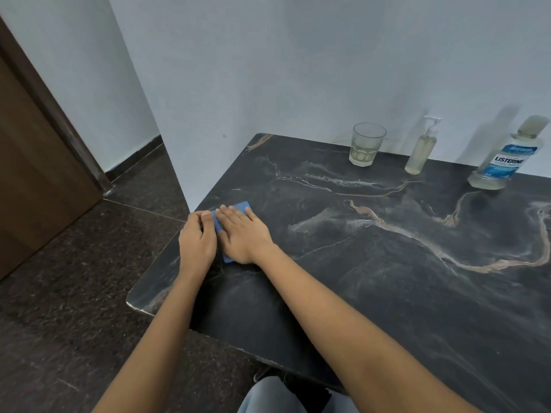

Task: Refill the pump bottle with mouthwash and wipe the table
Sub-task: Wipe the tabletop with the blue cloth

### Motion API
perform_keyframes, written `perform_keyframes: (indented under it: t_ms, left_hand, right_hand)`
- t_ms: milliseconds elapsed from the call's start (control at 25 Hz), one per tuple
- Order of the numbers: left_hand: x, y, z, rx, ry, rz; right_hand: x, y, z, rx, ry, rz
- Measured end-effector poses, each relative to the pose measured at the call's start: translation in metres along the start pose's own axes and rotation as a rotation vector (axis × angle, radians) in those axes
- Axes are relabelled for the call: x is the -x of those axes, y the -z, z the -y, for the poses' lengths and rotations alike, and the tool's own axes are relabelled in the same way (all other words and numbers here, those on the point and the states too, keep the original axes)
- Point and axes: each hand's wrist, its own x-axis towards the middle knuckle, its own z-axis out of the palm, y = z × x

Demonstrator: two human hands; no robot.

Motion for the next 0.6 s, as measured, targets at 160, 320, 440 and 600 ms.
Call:
perform_keyframes:
  t_ms: [160,320,440,600]
  left_hand:
    - [0.001,-0.031,-0.017,-0.034,-0.032,0.015]
    - [0.008,-0.061,-0.028,-0.073,-0.084,0.07]
    - [0.014,-0.075,-0.033,-0.09,-0.124,0.125]
    - [0.023,-0.089,-0.031,-0.127,-0.166,0.18]
  right_hand:
    - [-0.042,0.019,-0.046,-0.016,-0.083,-0.02]
    - [-0.053,0.034,-0.099,-0.03,-0.244,-0.097]
    - [-0.041,0.039,-0.136,-0.024,-0.386,-0.178]
    - [-0.013,0.049,-0.176,-0.041,-0.487,-0.202]
